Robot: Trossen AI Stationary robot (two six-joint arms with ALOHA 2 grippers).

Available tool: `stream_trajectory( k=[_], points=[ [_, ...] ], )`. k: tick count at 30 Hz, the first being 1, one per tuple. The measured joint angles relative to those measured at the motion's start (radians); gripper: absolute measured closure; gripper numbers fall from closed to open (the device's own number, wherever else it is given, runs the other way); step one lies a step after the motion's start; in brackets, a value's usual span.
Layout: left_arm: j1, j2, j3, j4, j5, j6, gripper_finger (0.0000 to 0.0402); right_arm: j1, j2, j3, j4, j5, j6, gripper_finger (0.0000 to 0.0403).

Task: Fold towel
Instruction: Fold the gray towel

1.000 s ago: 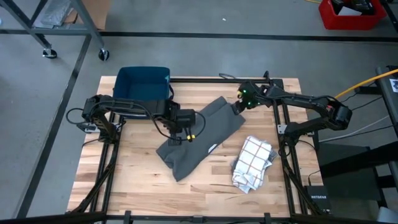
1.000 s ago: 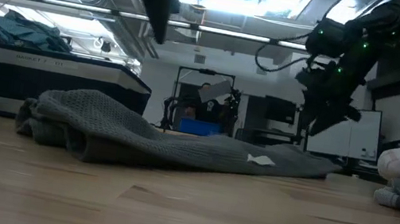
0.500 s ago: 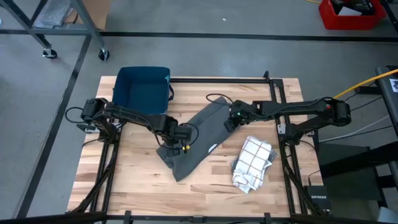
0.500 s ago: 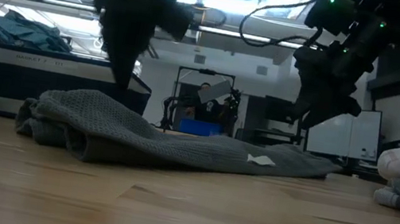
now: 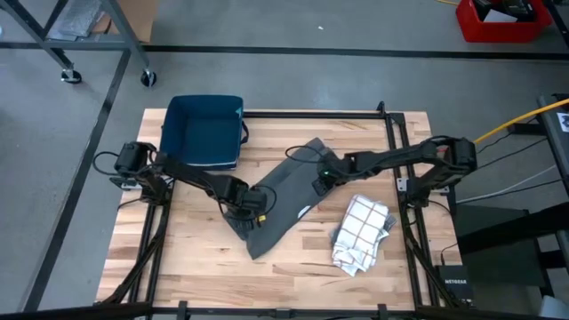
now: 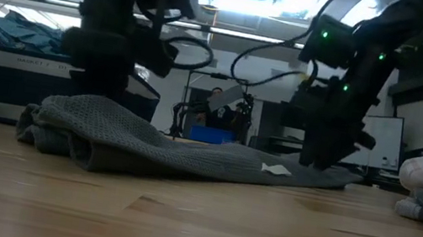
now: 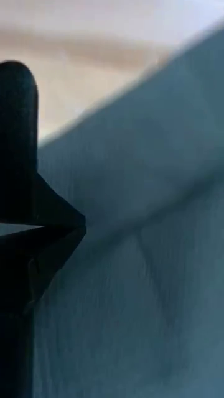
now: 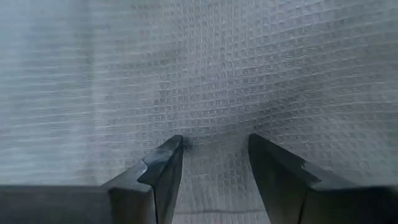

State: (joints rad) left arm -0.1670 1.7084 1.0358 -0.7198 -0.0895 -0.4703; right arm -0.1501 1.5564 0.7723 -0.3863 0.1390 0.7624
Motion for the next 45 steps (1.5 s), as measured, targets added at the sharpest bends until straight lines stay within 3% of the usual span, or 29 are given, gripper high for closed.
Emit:
stream_trajectory(
  k=[6, 15, 19, 24, 29, 38, 45],
  points=[
    [-0.067, 0.009, -0.017, 0.17, 0.07, -0.053, 0.0401, -0.001, 0.061, 0.001, 0.04, 0.004, 0.0, 0.0217],
    [-0.154, 0.096, -0.017, 0.512, 0.083, -0.145, 0.0401, -0.006, 0.07, 0.0, 0.19, 0.12, -0.041, 0.0217],
    [-0.167, 0.167, -0.012, 0.696, 0.127, -0.161, 0.04, -0.023, 0.07, 0.0, 0.28, 0.1, -0.11, 0.0217],
    [-0.155, 0.197, -0.006, 0.786, 0.201, -0.095, 0.04, -0.039, 0.07, 0.0, 0.349, 0.013, -0.142, 0.0217],
    [-0.138, 0.156, -0.005, 0.772, 0.193, -0.054, 0.04, -0.04, 0.054, 0.0, 0.364, -0.053, -0.143, 0.0217],
    [-0.102, -0.017, -0.004, 0.516, 0.011, 0.072, 0.04, -0.039, -0.043, 0.0, 0.204, -0.073, -0.086, 0.0217],
    [-0.069, 0.006, -0.004, 0.335, -0.012, 0.087, 0.04, 0.024, -0.053, 0.0, 0.083, -0.083, -0.028, 0.0217]
  ],
)
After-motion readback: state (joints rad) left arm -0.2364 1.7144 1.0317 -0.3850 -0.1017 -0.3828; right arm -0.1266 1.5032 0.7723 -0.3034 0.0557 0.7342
